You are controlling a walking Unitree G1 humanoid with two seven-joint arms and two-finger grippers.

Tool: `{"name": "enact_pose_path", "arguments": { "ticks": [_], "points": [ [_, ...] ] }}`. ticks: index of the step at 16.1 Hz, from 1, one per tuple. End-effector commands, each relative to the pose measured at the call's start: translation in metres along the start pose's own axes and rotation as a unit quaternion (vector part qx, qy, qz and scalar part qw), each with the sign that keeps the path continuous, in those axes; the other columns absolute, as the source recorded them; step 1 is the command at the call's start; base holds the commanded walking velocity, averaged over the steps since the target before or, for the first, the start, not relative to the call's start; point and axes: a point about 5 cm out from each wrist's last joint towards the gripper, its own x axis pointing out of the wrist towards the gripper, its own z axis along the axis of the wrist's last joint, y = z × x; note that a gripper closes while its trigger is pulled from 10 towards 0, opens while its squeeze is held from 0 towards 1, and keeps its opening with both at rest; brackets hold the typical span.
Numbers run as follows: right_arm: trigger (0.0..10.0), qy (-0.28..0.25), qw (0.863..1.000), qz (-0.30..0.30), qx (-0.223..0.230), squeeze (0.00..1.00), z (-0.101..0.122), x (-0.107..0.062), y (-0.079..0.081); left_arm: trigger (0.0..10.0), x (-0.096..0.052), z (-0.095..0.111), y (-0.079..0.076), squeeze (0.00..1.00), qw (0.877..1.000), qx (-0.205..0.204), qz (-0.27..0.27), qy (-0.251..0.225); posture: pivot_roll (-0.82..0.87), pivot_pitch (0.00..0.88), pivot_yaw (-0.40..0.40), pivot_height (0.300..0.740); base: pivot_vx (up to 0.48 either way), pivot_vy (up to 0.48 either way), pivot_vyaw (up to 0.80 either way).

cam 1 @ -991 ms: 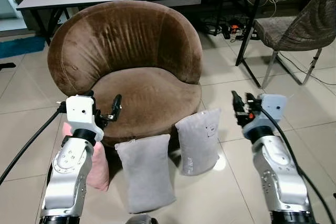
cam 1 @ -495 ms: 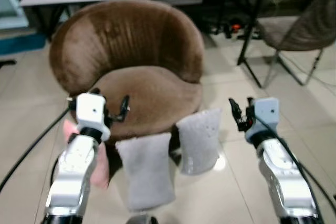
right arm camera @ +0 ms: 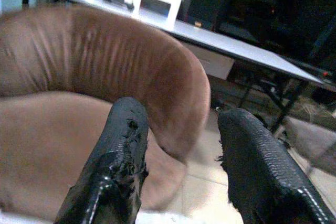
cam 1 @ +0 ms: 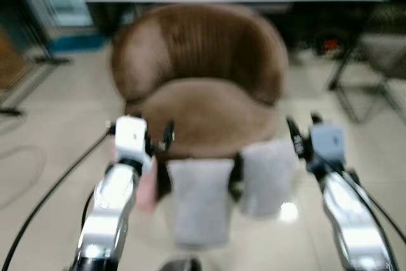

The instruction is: Move the pillow to the sofa from floor

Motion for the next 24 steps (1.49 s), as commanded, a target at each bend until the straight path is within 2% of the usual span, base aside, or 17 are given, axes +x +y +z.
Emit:
{"name": "enact_pose_path", "arguments": {
  "ticks": [1,2,3,8,10,12,14,15,17,20,21,23,24],
  "points": [
    [10.0,0.035,0.999,-0.016,0.035,0.0,-0.011,-0.003,0.0,10.0,0.0,-0.002,0.001,0.0,1.0,0.004,0.006,0.004,-0.04,0.0,0.063,0.74,0.0,0.0,0.0],
    [10.0,0.043,0.999,-0.024,0.023,0.0,-0.012,-0.003,0.002,10.0,0.0,-0.004,0.001,0.0,1.0,0.007,0.011,0.008,-0.04,0.0,0.058,0.74,0.0,0.0,0.0],
    [10.0,0.049,0.998,0.0,0.038,0.0,-0.015,-0.002,0.007,10.0,-0.001,-0.005,0.002,0.0,1.0,0.01,0.018,0.01,-0.03,0.0,0.055,0.74,0.0,0.0,0.0],
    [10.0,0.005,0.999,0.018,0.045,0.0,-0.009,0.001,0.02,10.0,-0.002,-0.005,0.01,0.0,0.999,0.018,0.037,0.014,0.0,0.0,0.046,0.74,0.0,0.0,0.0],
    [10.0,0.01,0.998,0.013,0.062,0.0,-0.01,0.003,0.021,10.0,-0.002,-0.002,0.009,0.0,0.999,0.019,0.038,0.009,0.01,0.0,0.038,0.74,0.0,0.0,0.0],
    [10.0,-0.003,0.998,0.021,0.055,0.0,-0.007,0.007,0.022,10.0,-0.001,-0.001,0.011,0.0,0.999,0.019,0.046,0.006,0.01,0.0,0.031,0.74,0.0,0.0,0.0],
    [10.0,0.008,0.999,0.003,0.053,0.0,-0.009,0.012,0.018,10.0,0.001,-0.001,0.013,0.0,0.998,0.019,0.052,0.007,0.01,0.0,0.035,0.74,0.0,0.0,0.0],
    [10.0,0.02,0.997,0.017,0.077,0.0,-0.008,0.014,0.018,10.0,0.004,0.0,0.013,0.0,0.999,0.018,0.051,0.007,0.01,0.0,0.044,0.74,0.0,0.0,0.0],
    [10.0,0.031,0.995,0.082,0.043,0.0,-0.007,0.012,0.027,10.0,0.007,0.001,0.01,0.0,0.999,0.018,0.038,0.008,-0.01,0.0,0.063,0.74,0.0,0.0,0.0],
    [10.0,0.035,0.996,0.068,0.055,0.0,-0.004,0.013,0.024,10.0,0.01,0.0,0.005,0.0,1.0,0.019,0.018,0.014,-0.02,0.0,0.071,0.74,0.0,0.0,0.0],
    [10.0,0.035,0.995,0.07,0.068,0.0,-0.002,0.015,0.026,10.0,0.01,0.001,0.006,0.0,1.0,0.017,0.022,0.013,-0.01,0.0,0.059,0.74,0.0,0.0,0.0],
    [10.0,0.034,0.993,0.034,0.108,0.0,0.001,0.021,0.023,10.0,0.009,0.004,0.013,0.0,0.999,0.011,0.039,0.008,0.01,0.0,0.044,0.74,0.0,0.0,0.0],
    [10.0,0.046,0.992,0.021,0.113,0.0,0.0,0.023,0.023,10.0,0.008,0.005,0.016,0.0,0.999,0.001,0.044,0.01,0.01,0.0,0.043,0.74,0.0,0.0,0.0]
  ]
}}
